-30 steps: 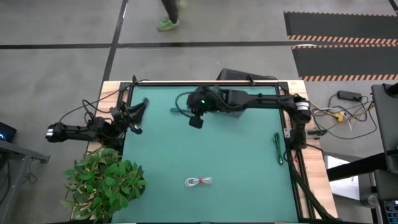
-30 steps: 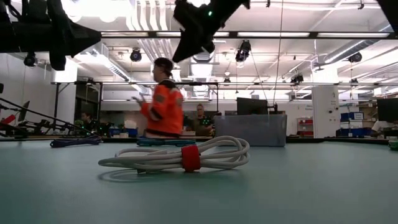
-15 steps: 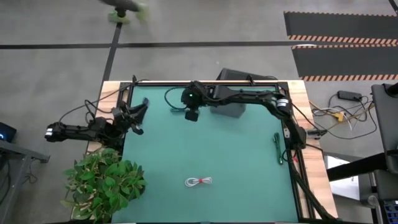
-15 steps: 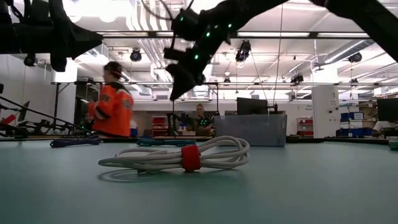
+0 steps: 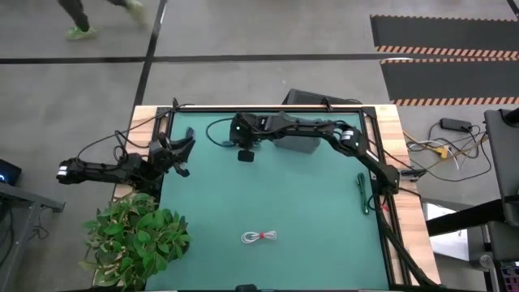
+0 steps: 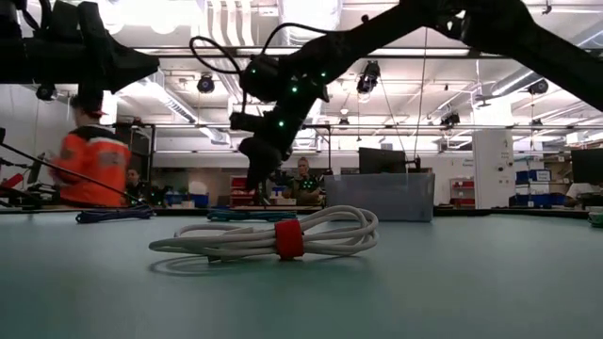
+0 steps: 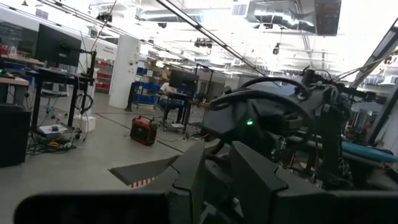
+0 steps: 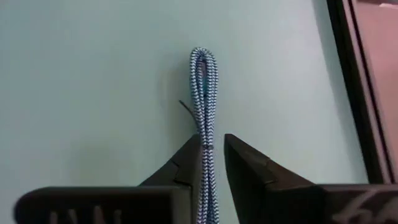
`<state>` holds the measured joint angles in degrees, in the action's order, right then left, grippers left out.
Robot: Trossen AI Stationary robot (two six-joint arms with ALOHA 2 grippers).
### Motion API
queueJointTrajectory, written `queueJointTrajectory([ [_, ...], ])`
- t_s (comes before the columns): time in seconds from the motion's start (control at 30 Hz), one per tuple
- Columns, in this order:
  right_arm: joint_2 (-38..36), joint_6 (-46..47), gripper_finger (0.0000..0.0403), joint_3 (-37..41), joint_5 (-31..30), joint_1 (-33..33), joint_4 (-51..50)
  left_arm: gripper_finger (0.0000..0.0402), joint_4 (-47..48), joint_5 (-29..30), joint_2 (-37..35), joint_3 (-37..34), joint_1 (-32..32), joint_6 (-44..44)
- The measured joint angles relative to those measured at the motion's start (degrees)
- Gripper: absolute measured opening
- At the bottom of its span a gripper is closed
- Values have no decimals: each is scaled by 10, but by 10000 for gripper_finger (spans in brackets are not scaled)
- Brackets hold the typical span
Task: Pick and place USB-C Cables
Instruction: Put the blue USB cable into the black bin
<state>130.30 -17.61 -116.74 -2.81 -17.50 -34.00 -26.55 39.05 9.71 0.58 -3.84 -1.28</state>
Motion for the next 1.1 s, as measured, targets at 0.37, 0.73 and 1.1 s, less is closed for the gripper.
queueJointTrajectory([
  [0.37,1,33,162,3,62,-34,1,63,0,4,3,0,0,1],
  [0.73,38,37,175,6,73,-35,-2,63,0,4,3,1,0,2],
  [1.1,50,22,151,4,75,-34,1,63,0,4,3,1,0,2],
])
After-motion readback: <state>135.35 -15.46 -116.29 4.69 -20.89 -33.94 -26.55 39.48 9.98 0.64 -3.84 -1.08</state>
